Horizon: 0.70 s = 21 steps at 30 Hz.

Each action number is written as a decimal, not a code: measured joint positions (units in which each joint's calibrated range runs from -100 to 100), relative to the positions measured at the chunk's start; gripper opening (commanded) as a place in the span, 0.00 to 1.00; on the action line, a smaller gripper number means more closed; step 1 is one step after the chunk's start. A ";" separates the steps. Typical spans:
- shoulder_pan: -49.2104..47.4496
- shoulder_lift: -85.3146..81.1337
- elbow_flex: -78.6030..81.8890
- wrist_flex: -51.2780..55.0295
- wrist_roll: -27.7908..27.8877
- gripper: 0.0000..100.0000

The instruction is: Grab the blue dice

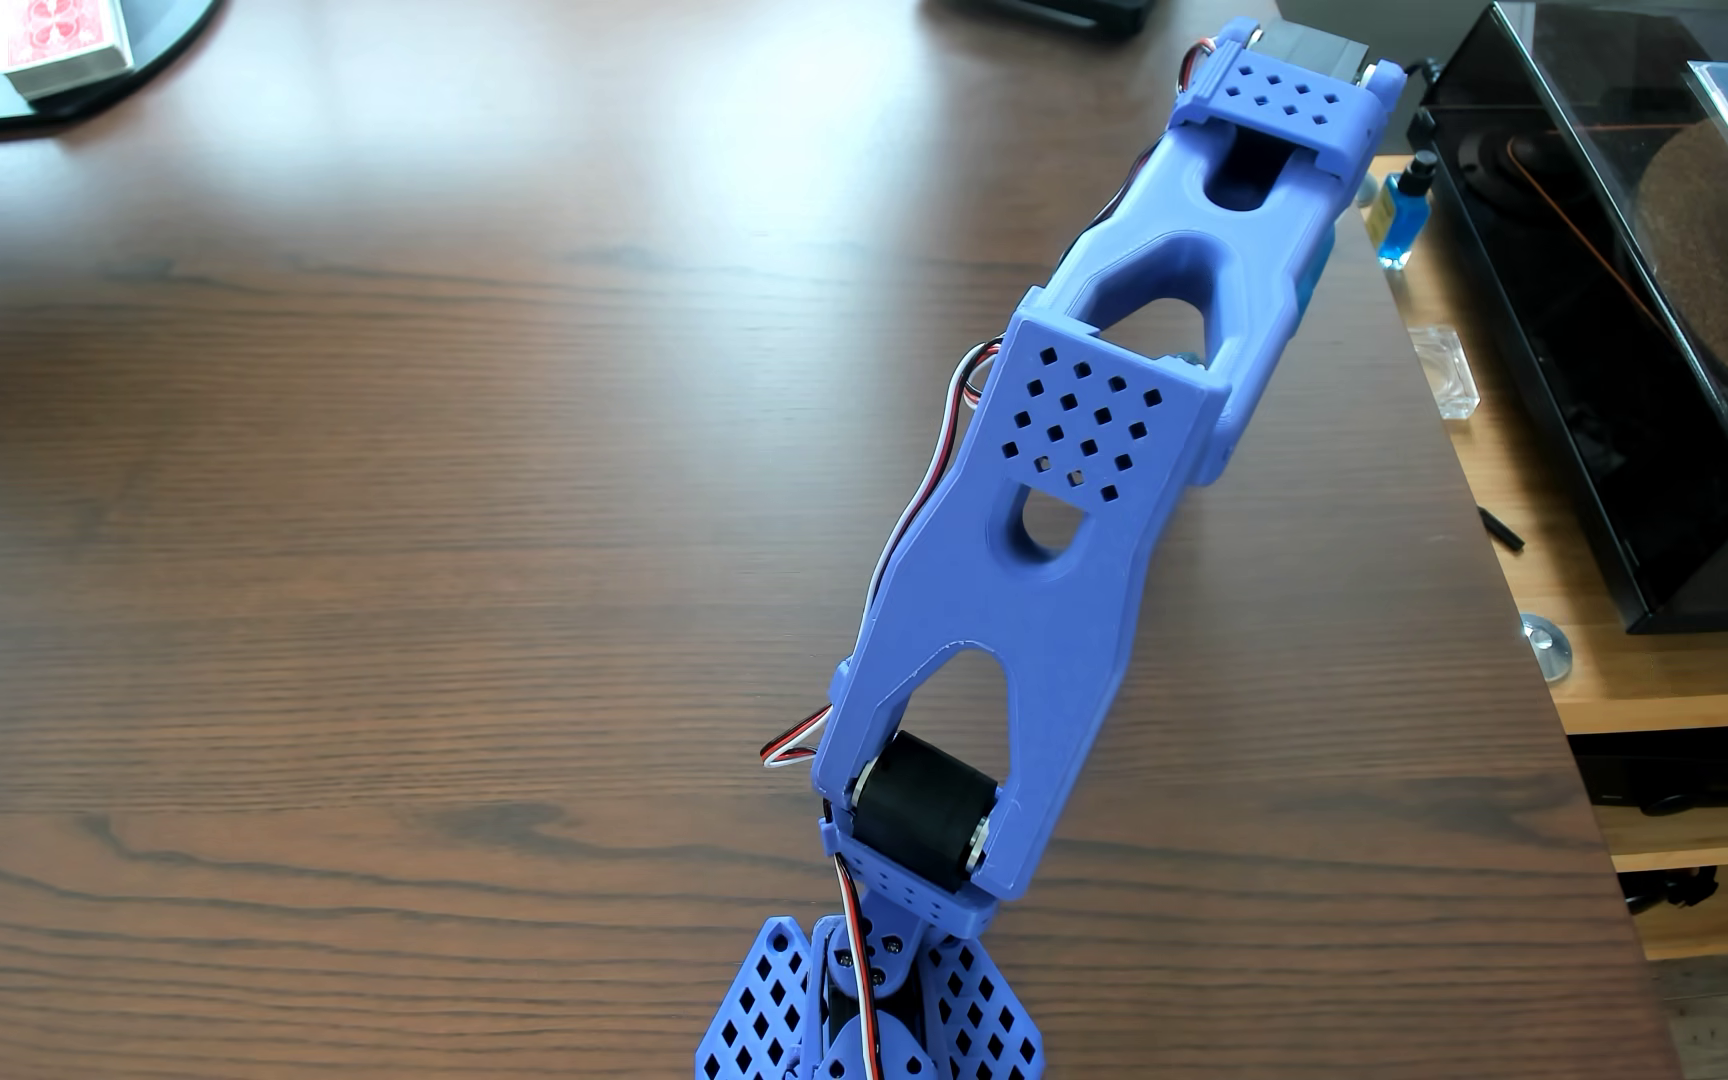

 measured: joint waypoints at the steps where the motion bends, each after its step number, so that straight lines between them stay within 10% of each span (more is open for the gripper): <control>1: 0.00 0.00 0.00 0.00 0.00 0.12; 21: 0.00 0.00 0.00 0.00 1.05 0.12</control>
